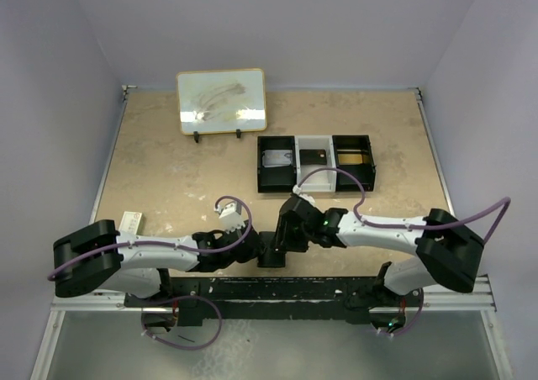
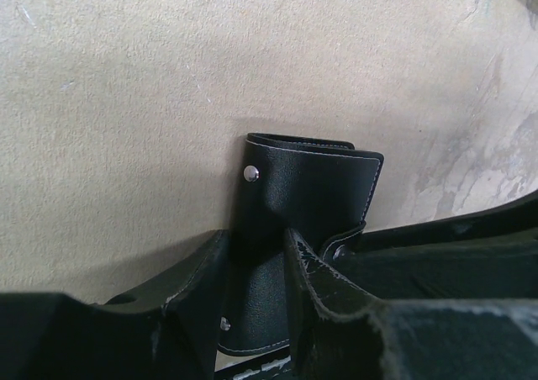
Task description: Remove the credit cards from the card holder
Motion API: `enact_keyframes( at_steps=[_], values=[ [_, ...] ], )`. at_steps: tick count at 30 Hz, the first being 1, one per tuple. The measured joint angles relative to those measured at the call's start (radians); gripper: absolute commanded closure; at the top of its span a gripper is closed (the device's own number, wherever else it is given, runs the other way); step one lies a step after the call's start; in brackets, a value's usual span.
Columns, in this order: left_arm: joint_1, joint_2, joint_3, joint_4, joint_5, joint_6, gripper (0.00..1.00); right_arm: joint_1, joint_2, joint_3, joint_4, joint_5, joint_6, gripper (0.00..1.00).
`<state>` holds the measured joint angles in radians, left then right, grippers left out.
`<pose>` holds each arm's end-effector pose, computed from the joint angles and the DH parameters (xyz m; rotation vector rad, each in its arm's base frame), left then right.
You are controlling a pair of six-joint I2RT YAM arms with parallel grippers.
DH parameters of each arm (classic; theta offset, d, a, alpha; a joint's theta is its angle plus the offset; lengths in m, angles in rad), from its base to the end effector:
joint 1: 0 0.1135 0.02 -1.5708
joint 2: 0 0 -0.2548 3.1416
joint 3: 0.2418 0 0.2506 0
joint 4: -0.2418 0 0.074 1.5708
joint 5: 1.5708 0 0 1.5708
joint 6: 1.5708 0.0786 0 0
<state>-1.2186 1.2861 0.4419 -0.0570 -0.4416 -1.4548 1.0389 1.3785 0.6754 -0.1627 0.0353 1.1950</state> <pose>0.1160 -0.2183 0.1023 -0.4838 2.4364 -0.7091 0.1518 0.2525 0.1359 0.2256 2.6622 0.8627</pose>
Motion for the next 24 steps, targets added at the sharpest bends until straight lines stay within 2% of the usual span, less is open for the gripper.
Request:
enact_keyframes(
  at_steps=[6, 16, 24],
  values=[
    [0.0, 0.0, -0.004, 0.006, 0.0, 0.0, 0.71, 0.046, 0.087, 0.084, -0.079, 0.059, -0.018, 0.52],
    [0.0, -0.011, -0.03, 0.043, 0.0, -0.003, 0.72, 0.1, 0.196, 0.201, -0.221, 0.168, -0.021, 0.7],
    [0.0, -0.01, -0.031, 0.043, 0.0, -0.012, 0.74, 0.103, 0.174, 0.18, -0.204, 0.176, -0.018, 0.88]
  ],
)
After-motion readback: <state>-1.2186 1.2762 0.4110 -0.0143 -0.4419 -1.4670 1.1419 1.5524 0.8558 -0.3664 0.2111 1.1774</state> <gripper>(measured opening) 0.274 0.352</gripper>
